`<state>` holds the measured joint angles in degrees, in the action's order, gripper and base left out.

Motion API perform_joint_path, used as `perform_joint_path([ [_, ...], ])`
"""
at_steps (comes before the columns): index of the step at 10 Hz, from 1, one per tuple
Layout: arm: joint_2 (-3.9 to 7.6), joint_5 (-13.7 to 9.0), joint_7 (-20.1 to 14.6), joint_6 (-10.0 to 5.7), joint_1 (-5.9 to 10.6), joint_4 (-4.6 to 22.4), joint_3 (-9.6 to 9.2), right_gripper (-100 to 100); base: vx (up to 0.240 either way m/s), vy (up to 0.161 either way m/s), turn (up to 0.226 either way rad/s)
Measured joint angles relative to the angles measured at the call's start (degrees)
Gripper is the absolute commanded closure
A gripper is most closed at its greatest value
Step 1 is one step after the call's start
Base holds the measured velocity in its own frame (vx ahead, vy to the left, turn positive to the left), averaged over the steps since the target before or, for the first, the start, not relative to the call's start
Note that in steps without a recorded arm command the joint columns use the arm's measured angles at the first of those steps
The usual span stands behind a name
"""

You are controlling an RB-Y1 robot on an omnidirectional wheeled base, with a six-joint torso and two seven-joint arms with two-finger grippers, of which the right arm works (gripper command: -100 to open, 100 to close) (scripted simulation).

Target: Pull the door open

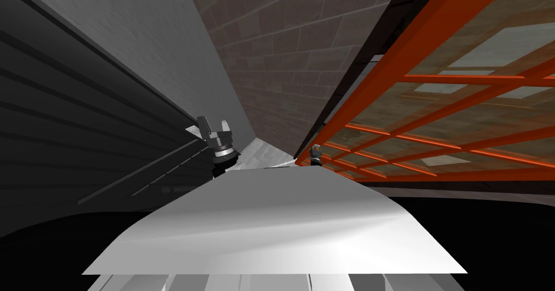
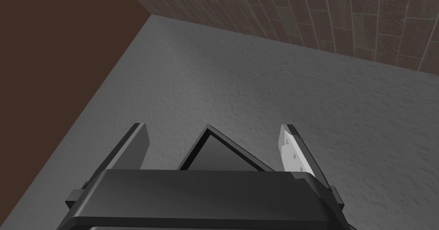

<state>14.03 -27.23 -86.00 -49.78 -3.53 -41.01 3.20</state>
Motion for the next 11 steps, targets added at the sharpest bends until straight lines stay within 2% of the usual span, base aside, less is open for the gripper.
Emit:
perform_joint_path([
  [5,-0.08,0.04,0.13,0.16,-0.03,0.12,-0.08,100,-0.038,0.001,0.020],
  [7,0.60,0.51,-0.67,0.17,-0.28,-0.60,-0.82,100,-0.211,0.003,0.070],
  [8,0.93,0.87,-1.35,-0.11,-0.10,-0.05,-1.46,100,-0.254,-0.021,0.092],
  [9,1.23,1.32,-2.01,0.23,-0.81,-1.01,-2.29,100,-0.264,-0.038,0.118],
  [11,1.95,2.43,-3.85,-0.25,-0.92,-0.63,-4.22,100,-0.264,-0.024,0.105],
])
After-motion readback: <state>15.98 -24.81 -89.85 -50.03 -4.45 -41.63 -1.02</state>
